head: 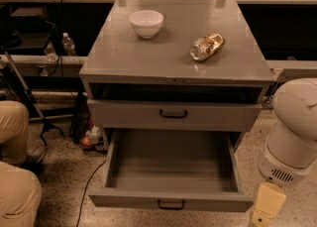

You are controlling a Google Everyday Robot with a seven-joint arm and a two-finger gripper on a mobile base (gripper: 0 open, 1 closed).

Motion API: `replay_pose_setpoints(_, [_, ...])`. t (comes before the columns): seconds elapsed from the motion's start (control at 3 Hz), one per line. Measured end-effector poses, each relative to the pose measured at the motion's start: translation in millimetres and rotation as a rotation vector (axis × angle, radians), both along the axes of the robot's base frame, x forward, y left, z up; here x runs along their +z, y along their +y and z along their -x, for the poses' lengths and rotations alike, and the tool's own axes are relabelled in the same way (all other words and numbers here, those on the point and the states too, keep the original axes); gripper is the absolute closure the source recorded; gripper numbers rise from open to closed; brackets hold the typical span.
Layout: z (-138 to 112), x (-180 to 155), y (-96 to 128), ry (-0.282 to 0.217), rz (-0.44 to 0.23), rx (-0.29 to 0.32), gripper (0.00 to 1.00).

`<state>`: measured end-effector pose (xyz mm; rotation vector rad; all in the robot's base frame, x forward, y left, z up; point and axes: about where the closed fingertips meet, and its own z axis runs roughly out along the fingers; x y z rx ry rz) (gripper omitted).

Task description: Close middle drawer

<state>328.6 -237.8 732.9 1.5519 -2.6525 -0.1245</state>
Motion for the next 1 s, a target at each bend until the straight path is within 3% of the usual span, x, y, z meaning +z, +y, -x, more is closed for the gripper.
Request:
replay_pose_setpoints(0.67, [1,-14,-2,0.024,-0.003,-0.005,0.00])
replay_pose_setpoints(1.0, [6,-67,-9,0.090,-0.027,-0.045,0.00])
